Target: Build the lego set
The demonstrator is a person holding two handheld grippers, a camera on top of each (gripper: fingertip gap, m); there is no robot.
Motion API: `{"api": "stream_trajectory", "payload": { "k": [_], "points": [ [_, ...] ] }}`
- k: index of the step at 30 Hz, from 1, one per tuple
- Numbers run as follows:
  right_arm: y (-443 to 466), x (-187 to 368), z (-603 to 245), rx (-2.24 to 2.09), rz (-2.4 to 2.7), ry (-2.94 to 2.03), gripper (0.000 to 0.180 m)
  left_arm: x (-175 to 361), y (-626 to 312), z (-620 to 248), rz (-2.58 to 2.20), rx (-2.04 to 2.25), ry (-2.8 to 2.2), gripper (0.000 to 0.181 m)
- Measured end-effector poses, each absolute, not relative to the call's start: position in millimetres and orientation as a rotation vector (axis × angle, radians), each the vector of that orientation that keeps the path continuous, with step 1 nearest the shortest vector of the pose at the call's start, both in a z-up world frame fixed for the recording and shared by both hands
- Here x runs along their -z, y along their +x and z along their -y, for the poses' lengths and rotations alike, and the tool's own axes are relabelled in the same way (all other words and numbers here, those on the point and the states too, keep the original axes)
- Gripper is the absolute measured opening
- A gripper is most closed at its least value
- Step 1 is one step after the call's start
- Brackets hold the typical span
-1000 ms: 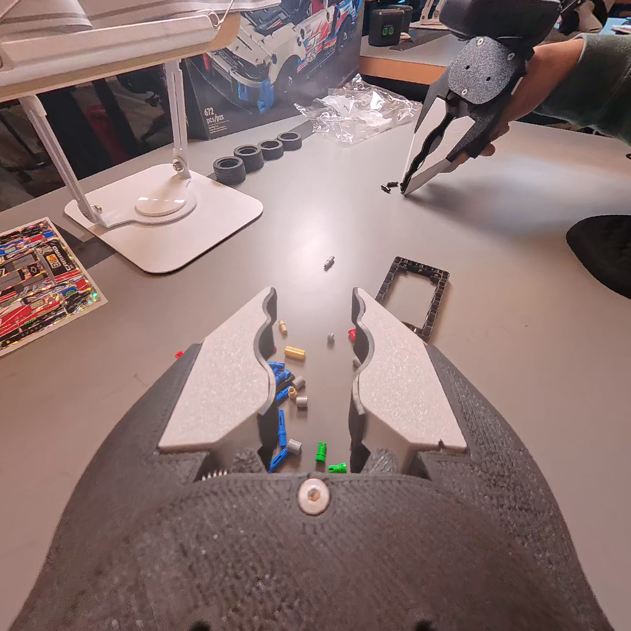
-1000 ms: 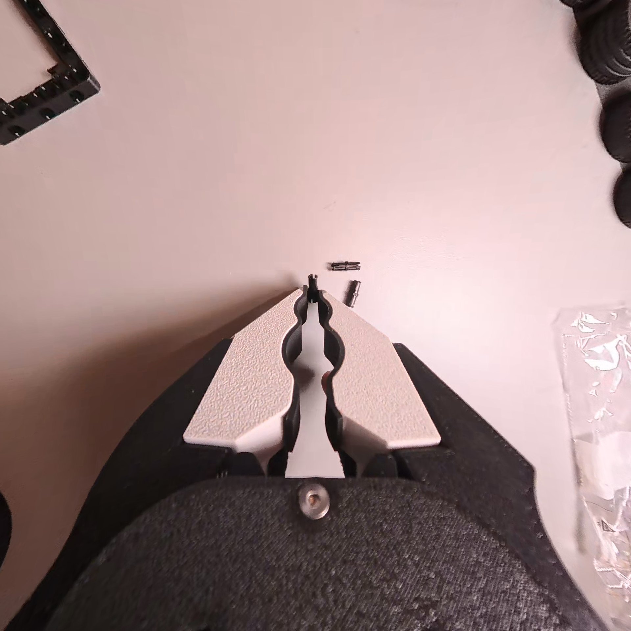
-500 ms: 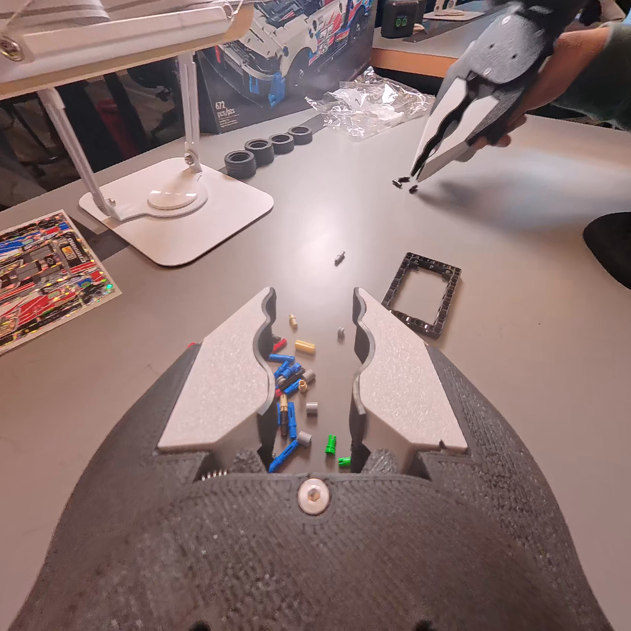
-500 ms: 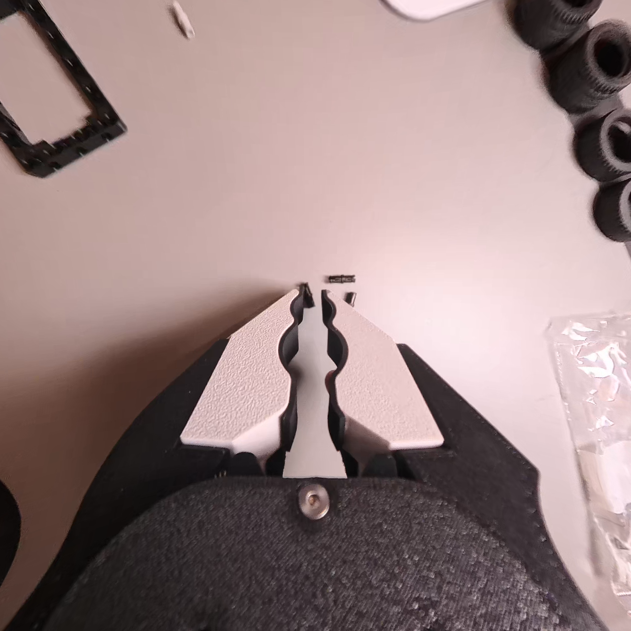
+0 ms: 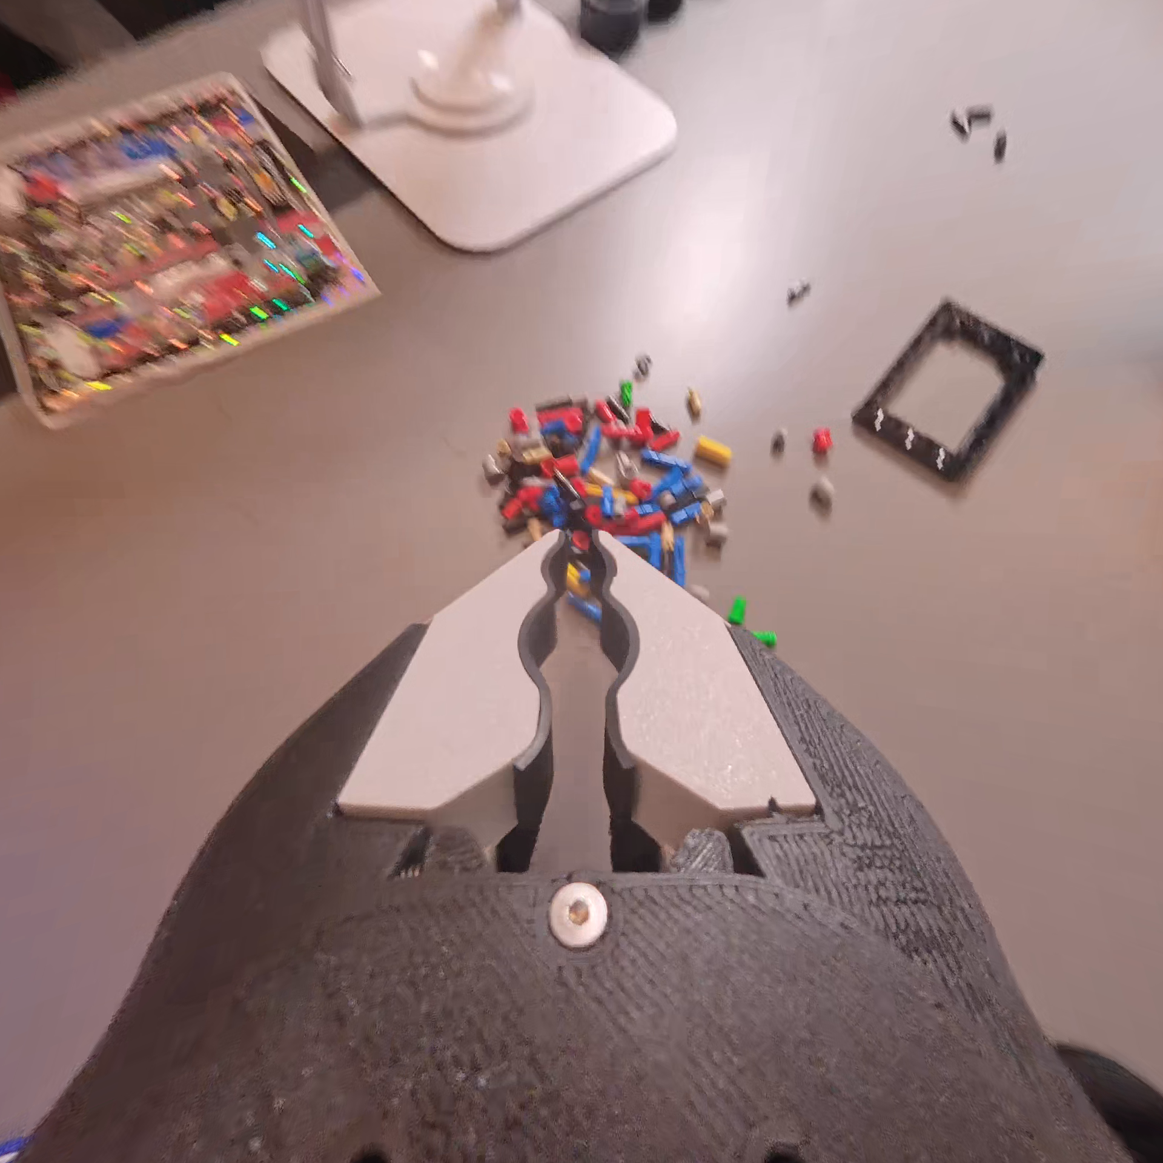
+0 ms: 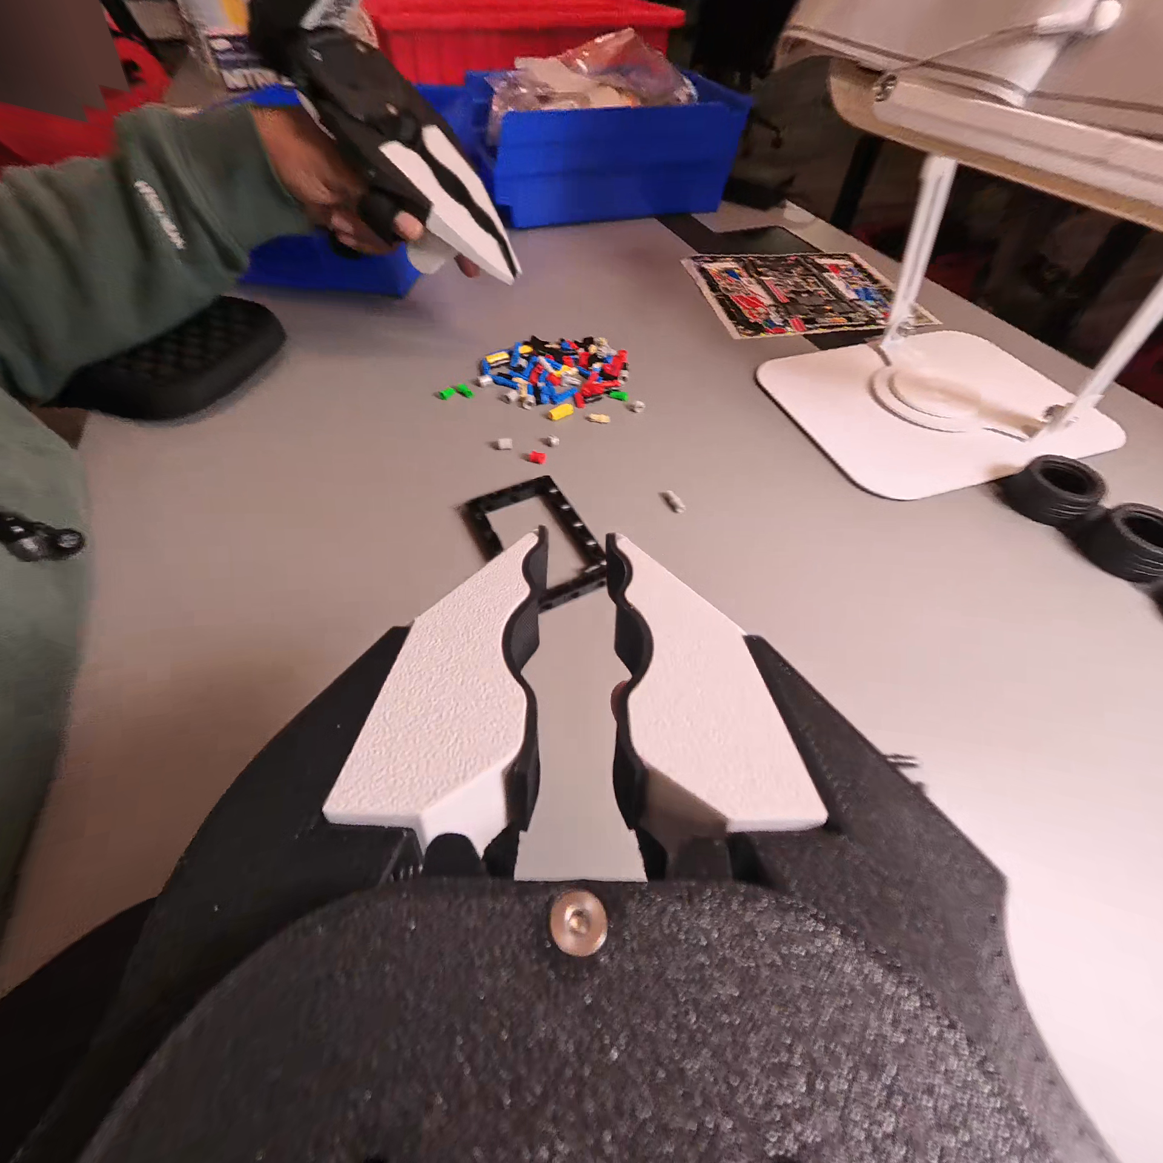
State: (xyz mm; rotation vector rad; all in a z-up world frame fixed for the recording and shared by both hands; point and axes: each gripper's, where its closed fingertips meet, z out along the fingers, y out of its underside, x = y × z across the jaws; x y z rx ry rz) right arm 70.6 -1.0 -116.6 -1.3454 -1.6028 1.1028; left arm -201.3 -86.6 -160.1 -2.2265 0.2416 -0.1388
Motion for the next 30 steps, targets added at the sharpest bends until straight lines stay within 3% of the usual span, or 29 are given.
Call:
{"api": "stream_trajectory", "payload": {
  "k": [1,7,30],
  "points": [
    [70.4,119.1,8.7,-1.122,1.622,-1.338,0.016,168.9,-196.3,91.3,-0.278,0.162,-2.273,0.005],
    [65.3,126.2,23.1,-1.14,1.653,-1.333,0.016,206.3,-174.1,98.2,-0.44,0.197,-2.414,0.004],
    [63.6,132.3,27.7,-1.181,1.622,-1.341,0.015,217.6,-154.5,87.6,-0.506,0.218,-2.424,0.004]
  ]
}}
